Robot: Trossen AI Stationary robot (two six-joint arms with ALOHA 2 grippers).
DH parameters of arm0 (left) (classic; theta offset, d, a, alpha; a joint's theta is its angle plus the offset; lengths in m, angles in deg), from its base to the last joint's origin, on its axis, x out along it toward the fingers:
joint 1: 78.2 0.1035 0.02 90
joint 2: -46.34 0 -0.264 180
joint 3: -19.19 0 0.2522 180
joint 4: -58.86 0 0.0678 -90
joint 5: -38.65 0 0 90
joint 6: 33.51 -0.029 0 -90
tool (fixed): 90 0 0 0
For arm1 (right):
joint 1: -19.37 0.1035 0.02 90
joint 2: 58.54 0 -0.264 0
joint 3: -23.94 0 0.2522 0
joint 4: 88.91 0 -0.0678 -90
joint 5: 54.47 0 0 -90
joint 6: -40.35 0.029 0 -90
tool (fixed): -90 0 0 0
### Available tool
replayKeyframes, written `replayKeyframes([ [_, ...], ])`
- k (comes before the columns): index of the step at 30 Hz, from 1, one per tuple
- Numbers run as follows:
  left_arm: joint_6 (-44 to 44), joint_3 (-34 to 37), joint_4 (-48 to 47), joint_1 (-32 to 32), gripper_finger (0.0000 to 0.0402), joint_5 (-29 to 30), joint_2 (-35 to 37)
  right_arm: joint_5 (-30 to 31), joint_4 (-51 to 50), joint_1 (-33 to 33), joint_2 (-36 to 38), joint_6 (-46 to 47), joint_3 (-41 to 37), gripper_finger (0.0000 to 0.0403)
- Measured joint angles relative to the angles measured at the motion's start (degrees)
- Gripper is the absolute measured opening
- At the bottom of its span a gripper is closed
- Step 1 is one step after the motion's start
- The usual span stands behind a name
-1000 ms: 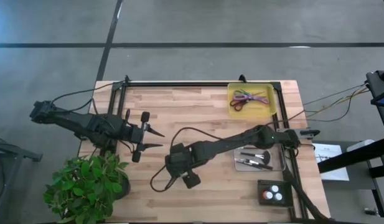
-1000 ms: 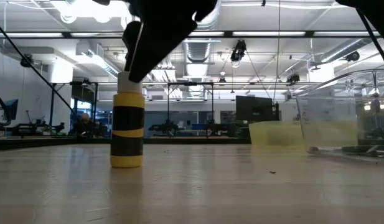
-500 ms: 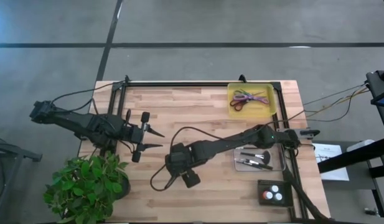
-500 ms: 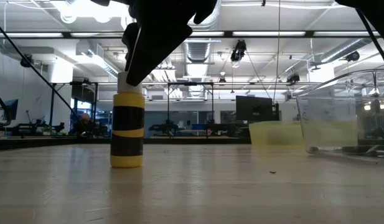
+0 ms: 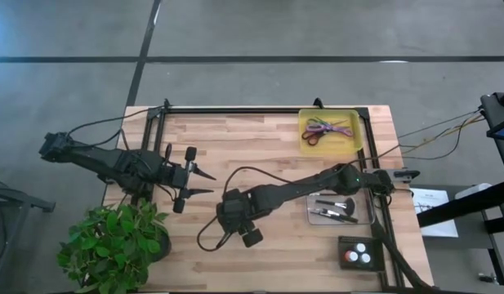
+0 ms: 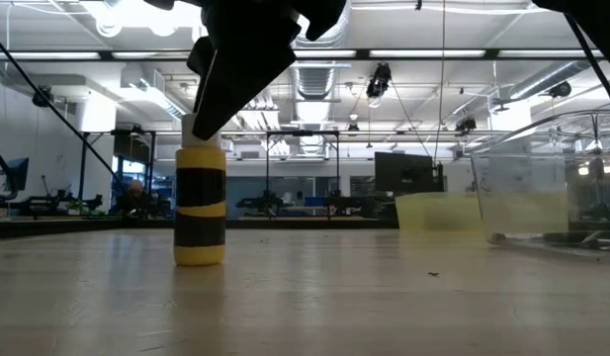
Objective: Pick & Place Paint Supplies
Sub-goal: Put the yellow paint bottle into the black bin
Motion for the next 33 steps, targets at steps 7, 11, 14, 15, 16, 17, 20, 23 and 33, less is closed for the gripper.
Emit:
replayKeyframes([
  [7, 0.0, 0.0, -0.4, 0.0, 0.0165, 0.0, 0.0, -0.6, 0.3, -0.2, 0.0, -0.8, -0.1, 0.0112],
  [11, 0.0, 0.0, -0.5, 0.0, 0.0165, 0.0, 0.0, -0.4, -0.1, -0.1, 0.1, -1.8, -0.1, 0.0112],
  [14, 0.6, 0.0, -0.5, 0.0, 0.0165, 0.0, 0.0, -0.2, -2.9, 0.1, 0.9, -1.4, -0.1, 0.0112],
  [15, 0.9, 0.0, -0.5, 0.0, 0.0165, -0.1, 0.0, -0.2, -4.3, 0.3, 1.3, -0.7, -0.1, 0.0112],
  [16, 1.1, 0.0, -0.5, 0.0, 0.0165, -0.2, 0.0, -0.2, -5.1, 0.7, 1.6, 0.0, -0.2, 0.0112],
  [17, 1.1, 0.0, -0.5, 0.0, 0.0165, -0.2, 0.0, -0.1, -5.7, 1.1, 2.1, 0.7, -0.1, 0.0112],
  [20, 1.1, 0.0, -0.5, 0.0, 0.0165, -0.2, 0.0, 0.0, -8.3, 3.3, 3.6, 2.4, -0.1, 0.0112],
  [23, 1.1, 0.0, -0.5, 0.0, 0.0165, -0.2, 0.0, -0.1, -9.9, 5.8, 5.2, 4.2, -0.3, 0.0112],
  [33, 1.1, 0.0, -0.5, 0.0, 0.0165, -0.1, 0.0, 2.2, -11.2, 13.6, 15.6, 14.8, -2.8, 0.0112],
])
